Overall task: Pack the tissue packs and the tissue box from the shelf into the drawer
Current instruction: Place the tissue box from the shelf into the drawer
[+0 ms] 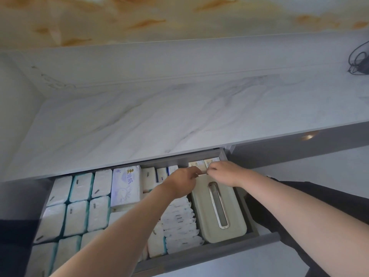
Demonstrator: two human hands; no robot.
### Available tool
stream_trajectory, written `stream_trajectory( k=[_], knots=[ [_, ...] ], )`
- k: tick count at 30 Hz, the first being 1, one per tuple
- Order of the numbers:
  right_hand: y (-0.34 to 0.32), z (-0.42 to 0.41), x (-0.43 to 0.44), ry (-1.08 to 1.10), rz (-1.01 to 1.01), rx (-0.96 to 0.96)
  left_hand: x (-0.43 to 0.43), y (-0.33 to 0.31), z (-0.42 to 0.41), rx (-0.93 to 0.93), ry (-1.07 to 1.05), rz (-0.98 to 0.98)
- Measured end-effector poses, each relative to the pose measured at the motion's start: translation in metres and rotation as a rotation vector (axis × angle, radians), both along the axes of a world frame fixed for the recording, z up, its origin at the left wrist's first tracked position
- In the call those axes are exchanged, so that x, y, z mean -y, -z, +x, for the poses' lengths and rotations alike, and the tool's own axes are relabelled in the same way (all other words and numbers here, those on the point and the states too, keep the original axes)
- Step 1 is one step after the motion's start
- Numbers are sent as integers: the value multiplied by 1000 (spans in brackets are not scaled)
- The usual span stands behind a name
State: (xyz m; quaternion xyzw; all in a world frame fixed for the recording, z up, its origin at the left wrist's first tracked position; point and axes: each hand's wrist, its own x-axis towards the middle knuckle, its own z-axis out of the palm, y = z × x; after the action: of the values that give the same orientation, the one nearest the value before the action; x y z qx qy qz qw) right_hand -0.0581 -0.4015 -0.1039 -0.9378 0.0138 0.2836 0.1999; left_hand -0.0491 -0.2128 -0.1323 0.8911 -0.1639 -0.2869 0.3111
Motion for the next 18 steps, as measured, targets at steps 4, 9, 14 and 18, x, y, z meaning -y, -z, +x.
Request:
stream_trajectory(
  k=[4,9,14,18],
  knots=[
    [10,15,2,-59,-39,-97,-7,11,18,21,-12,70],
    [17,28,3,-65,-34,-182,-9,20,33,56,158,145],
    [20,35,5,-48,5,-350,-2,37,32,48,424,306],
    [29,37,1,11,15,-392,0,33,35,76,496,385]
  ],
)
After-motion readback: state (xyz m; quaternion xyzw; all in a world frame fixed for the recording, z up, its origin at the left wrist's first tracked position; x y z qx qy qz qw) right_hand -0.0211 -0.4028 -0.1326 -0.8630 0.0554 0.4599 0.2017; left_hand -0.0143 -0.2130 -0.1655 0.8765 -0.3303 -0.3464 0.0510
